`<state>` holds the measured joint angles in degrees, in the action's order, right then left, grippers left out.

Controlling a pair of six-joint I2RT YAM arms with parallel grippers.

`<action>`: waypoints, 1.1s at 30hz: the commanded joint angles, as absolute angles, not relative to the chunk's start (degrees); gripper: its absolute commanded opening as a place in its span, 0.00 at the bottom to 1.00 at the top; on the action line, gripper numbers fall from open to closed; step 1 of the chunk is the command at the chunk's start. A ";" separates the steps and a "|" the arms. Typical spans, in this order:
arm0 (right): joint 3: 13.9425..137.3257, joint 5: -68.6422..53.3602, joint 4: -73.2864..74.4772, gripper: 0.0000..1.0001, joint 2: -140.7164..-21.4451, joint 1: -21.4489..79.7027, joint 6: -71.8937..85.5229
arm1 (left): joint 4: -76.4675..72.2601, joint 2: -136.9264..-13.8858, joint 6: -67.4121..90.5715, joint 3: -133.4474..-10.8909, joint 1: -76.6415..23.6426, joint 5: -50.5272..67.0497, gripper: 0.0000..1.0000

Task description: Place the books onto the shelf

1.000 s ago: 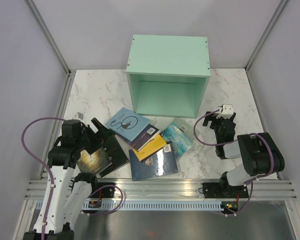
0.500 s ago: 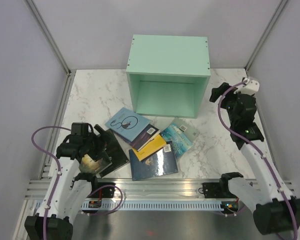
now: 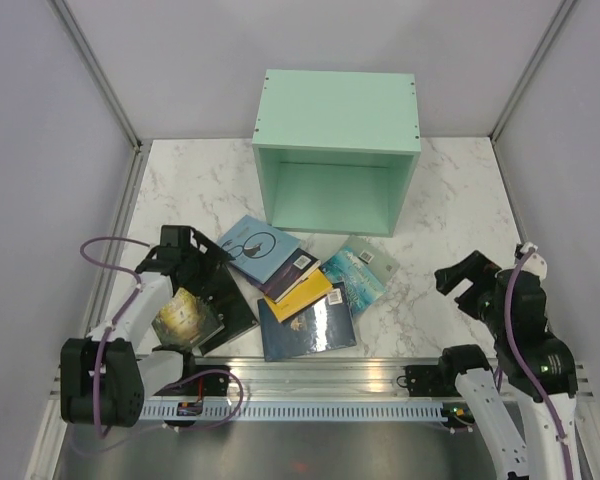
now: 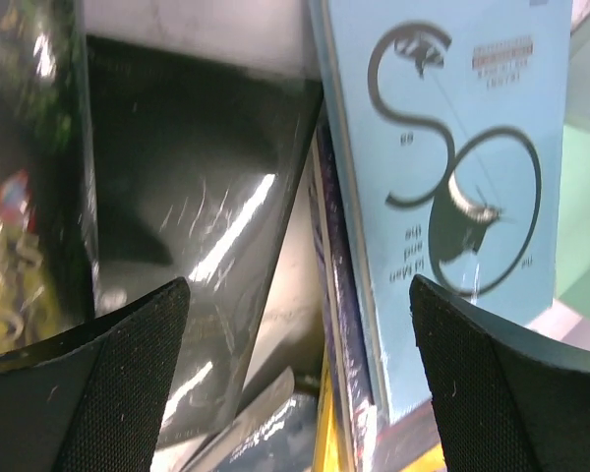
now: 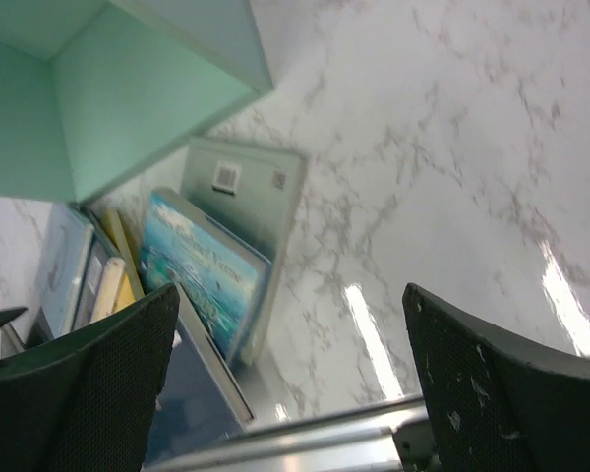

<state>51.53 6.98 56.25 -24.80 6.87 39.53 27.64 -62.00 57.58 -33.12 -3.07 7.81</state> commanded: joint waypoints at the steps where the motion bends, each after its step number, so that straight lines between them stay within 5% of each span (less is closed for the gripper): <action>1: 48.61 4.66 72.58 0.97 -20.93 7.12 47.01 | 19.08 -66.26 58.63 -36.73 -2.99 3.70 0.95; 24: 53.97 7.29 77.70 0.98 -18.46 7.12 46.14 | -11.33 -87.88 75.05 -29.71 -2.90 3.43 0.88; 33: 53.00 8.79 77.61 0.98 -18.72 7.03 44.91 | -19.76 -92.02 76.99 -29.53 -3.43 6.14 0.65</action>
<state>53.45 6.79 76.34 -18.35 6.96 45.25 -18.44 -88.62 75.29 -30.11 -2.70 5.63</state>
